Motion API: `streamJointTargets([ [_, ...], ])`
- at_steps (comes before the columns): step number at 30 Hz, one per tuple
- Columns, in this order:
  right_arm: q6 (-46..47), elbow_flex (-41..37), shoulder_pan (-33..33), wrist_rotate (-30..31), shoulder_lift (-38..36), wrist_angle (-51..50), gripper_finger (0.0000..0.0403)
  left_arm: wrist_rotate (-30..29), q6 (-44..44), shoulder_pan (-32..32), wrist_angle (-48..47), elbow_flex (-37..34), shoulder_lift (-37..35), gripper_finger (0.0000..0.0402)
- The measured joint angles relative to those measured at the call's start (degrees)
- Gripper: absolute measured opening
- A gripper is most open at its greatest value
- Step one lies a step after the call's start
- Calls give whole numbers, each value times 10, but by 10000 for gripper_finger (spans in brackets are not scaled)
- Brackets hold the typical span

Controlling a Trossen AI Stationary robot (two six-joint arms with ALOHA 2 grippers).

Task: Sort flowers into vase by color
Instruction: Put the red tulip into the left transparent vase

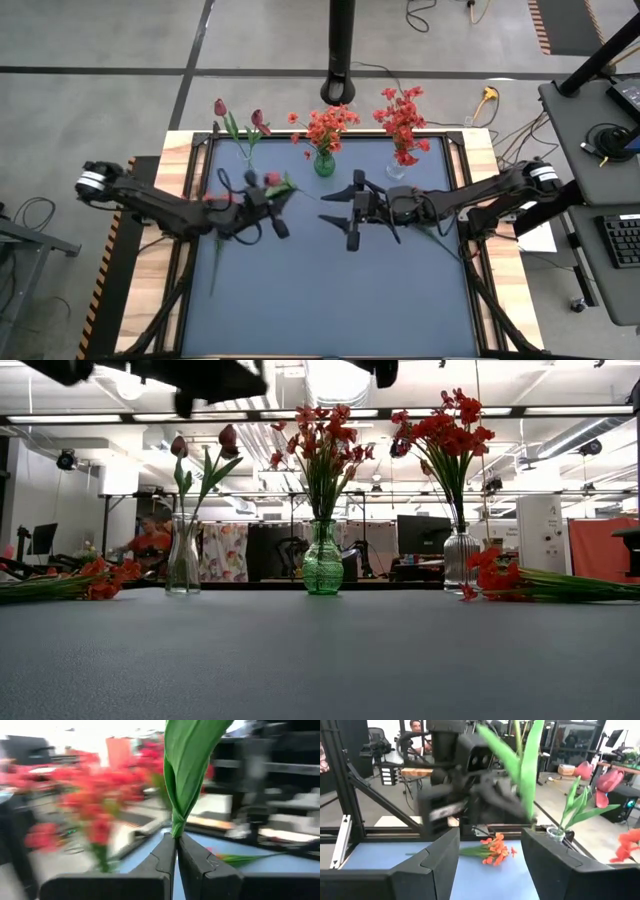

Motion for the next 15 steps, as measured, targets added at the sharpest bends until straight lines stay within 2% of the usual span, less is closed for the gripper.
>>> streamJointTargets([
  [3, 6, 0, 0, 0, -6, -13, 205, -67, 0, 11, -106, 0, -73, 0],
  [8, 6, 0, 0, 0, -3, -14, 205, -133, -40, 58, -272, 0, -191, 0],
  [12, 10, 0, 0, 0, 5, -15, 205, -135, -68, 102, -354, 0, -261, 0],
  [15, 10, 0, 0, 0, 5, -16, 205, -94, -79, 117, -367, 0, -288, 0],
])
